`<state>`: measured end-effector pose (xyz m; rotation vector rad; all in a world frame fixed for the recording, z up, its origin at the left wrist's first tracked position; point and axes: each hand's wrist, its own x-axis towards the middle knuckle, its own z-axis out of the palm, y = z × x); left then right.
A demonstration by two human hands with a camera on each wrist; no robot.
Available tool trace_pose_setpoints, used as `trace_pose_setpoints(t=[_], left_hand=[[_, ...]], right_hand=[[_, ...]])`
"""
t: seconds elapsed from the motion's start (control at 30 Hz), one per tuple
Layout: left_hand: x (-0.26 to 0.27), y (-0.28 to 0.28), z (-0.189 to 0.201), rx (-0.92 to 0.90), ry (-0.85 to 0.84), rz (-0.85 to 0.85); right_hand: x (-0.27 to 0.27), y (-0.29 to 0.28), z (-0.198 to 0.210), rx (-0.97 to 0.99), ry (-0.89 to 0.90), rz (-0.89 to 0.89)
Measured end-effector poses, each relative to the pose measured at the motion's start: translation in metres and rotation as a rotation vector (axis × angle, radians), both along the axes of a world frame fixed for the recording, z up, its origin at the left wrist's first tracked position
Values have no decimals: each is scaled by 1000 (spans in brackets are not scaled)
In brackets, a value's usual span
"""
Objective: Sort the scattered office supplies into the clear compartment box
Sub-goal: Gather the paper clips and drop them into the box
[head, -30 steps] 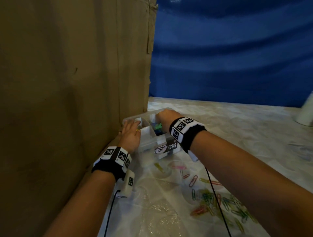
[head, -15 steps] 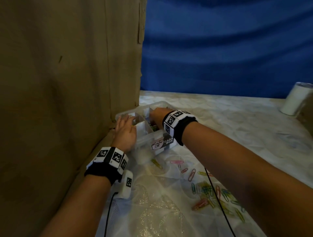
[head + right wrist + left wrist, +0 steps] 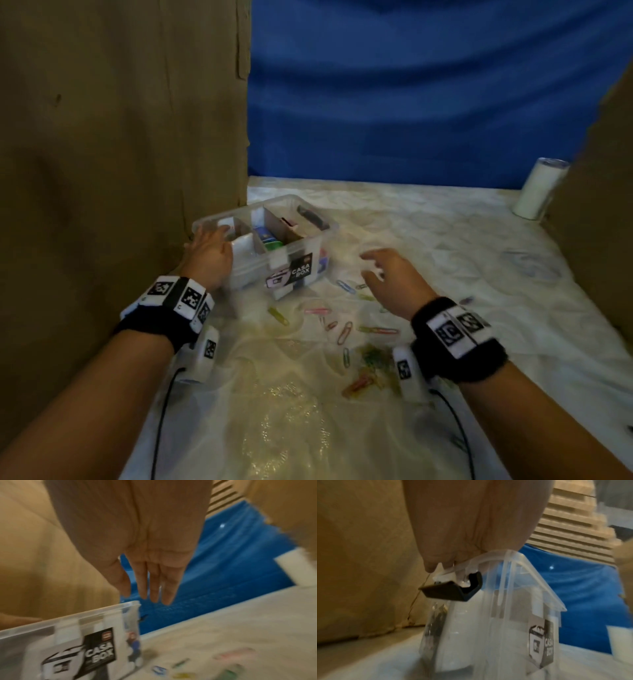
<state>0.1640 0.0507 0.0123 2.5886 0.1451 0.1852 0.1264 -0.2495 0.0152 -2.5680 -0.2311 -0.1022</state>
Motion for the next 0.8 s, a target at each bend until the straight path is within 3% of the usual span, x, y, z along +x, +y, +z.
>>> trace_pose_setpoints(t=[0.13, 0.23, 0.3, 0.4, 0.53, 0.67, 0.8], left_hand=[[-31, -30, 9, 110, -111, -12], [-70, -69, 5, 176, -324, -137], [-92, -93, 0, 206, -338, -261], [-97, -118, -18, 232, -107, -351], [-78, -126, -38, 242, 277, -295], [-67, -121, -59, 311, 406, -244], [-68, -132, -69, 221, 336, -379]], right_hand=[[-3, -69, -21, -234, 404, -110], [12, -111, -31, -292, 465, -240], [23, -131, -33, -292, 492, -319], [28, -147, -28, -299, 537, -345], [25, -148, -36, -324, 547, -292], [13, -134, -49, -358, 544, -226], [-1, -125, -61, -369, 541, -130]])
